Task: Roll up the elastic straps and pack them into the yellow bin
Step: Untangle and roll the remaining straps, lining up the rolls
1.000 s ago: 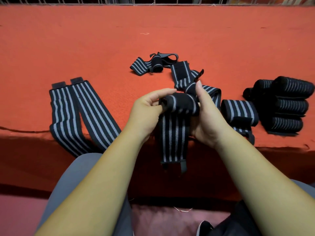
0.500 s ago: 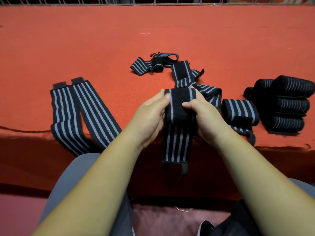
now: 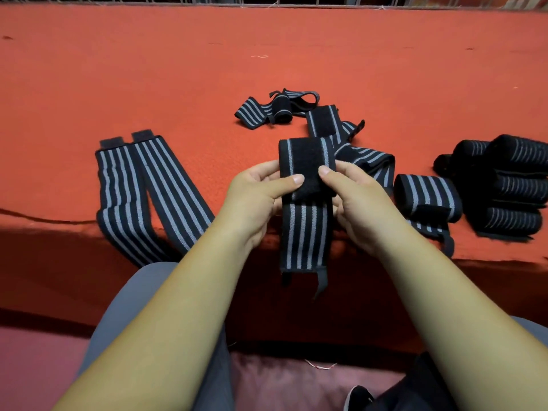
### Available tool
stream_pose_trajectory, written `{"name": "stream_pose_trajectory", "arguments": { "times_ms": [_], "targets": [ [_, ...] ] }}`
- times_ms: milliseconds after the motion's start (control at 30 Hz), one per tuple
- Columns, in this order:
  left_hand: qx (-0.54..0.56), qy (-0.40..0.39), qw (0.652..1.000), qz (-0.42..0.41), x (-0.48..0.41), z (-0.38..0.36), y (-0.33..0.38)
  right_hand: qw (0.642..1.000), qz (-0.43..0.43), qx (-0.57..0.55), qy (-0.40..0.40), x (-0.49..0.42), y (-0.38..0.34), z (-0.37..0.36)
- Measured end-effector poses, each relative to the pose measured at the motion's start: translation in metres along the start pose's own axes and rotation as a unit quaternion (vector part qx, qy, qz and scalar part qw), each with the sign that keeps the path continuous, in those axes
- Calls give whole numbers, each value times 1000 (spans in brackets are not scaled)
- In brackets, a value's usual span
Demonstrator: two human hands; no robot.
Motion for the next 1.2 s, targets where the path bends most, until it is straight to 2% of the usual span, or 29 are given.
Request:
{"name": "stream_pose_trajectory", "arguments": {
  "times_ms": [100, 233, 367, 567, 733, 800, 933, 1200],
  "targets": [
    [-20, 55, 997, -47, -2, 3, -2, 995, -21, 89, -26, 4, -1, -4],
    [-76, 90, 987, -108, -4, 5, -3, 991, -55, 125, 14, 8, -7, 2],
    [-102, 69, 986, -113, -5, 3, -4, 997, -72, -1, 3, 10, -8, 3],
    [-139, 29, 988, -63, -5, -3, -9, 992, -50, -118, 18, 7, -7, 8],
    [-35, 20, 999, 1, 1, -13, -10, 997, -44, -64, 15, 1, 2, 12],
    [-41, -14, 999, -3, 4, -17, -11, 1000, -8, -17, 9, -1, 0, 11],
    [-49, -33, 998, -5, 6, -16, -13, 996, 34, 77, -9, 0, -3, 12],
    [-71, -12, 997, 8, 4, -16, -19, 982, 39, 185, -8, -1, -3, 23]
  ]
}}
Point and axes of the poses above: each hand's wrist, its own x-axis away from the middle knuckle, its own z-axis out of the back of the hand, y = z × x, the point moved 3 cm from there along -x, towards the middle knuckle, and after that the axes turned 6 degrees about x, right-handed, at the moved point
